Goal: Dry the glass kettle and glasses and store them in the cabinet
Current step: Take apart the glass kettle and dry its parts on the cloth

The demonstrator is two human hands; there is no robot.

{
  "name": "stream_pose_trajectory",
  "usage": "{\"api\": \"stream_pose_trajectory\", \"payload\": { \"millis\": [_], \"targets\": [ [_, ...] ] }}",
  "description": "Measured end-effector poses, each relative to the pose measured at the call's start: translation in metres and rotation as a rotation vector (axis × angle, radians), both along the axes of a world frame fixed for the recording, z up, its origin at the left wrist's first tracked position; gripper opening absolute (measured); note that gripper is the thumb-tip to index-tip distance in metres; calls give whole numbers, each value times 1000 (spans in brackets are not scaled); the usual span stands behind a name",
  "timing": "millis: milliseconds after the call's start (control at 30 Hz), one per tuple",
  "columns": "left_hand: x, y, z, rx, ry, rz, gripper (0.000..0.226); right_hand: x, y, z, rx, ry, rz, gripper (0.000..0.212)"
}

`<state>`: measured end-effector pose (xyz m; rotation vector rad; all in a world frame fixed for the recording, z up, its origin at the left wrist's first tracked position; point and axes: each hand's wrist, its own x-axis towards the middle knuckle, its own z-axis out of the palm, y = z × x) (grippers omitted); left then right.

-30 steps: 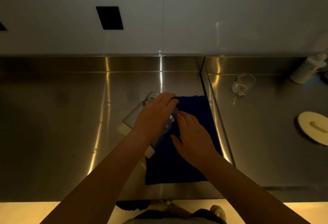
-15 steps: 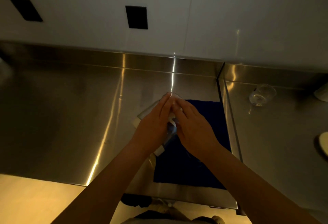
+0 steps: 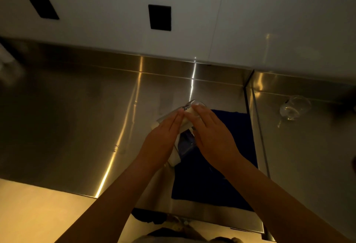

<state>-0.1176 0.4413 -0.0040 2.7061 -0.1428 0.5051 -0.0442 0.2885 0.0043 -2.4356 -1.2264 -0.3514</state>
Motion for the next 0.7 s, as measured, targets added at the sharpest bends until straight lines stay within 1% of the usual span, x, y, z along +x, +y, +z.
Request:
{"api": "stream_pose_trajectory", "payload": {
  "millis": [33, 133, 167, 300, 367, 400, 500, 567, 633, 700],
  "targets": [
    [1, 0, 1, 5, -8, -11, 61, 2, -1, 0, 12, 2, 17, 50],
    [7, -1, 7, -148, -2, -29, 53, 7, -5, 0, 66, 17, 7, 49],
    [10, -2, 10, -149, -15, -41, 51, 8, -6, 1, 79, 26, -7, 50],
    [24, -6, 22, 8, -44, -104, 44, 11, -10, 9, 142, 55, -81, 45],
    [32, -8, 27, 50, -46, -123, 53, 12, -14, 12, 155, 59, -116, 47],
    [36, -10, 27, 58, -54, -126, 54, 13, -17, 13, 153, 57, -127, 47],
    [48, -16, 27, 45, -82, -112, 44, 19, -27, 11, 123, 41, -136, 51],
    [55, -21, 28, 13, -103, -116, 41, 22, -34, 11, 100, 40, -134, 58],
    [61, -27, 29, 12, -129, -130, 44, 23, -39, 10, 77, 44, -123, 61],
    [67, -35, 28, -25, -147, -137, 39, 25, -44, 10, 66, 59, -116, 64]
  ]
}}
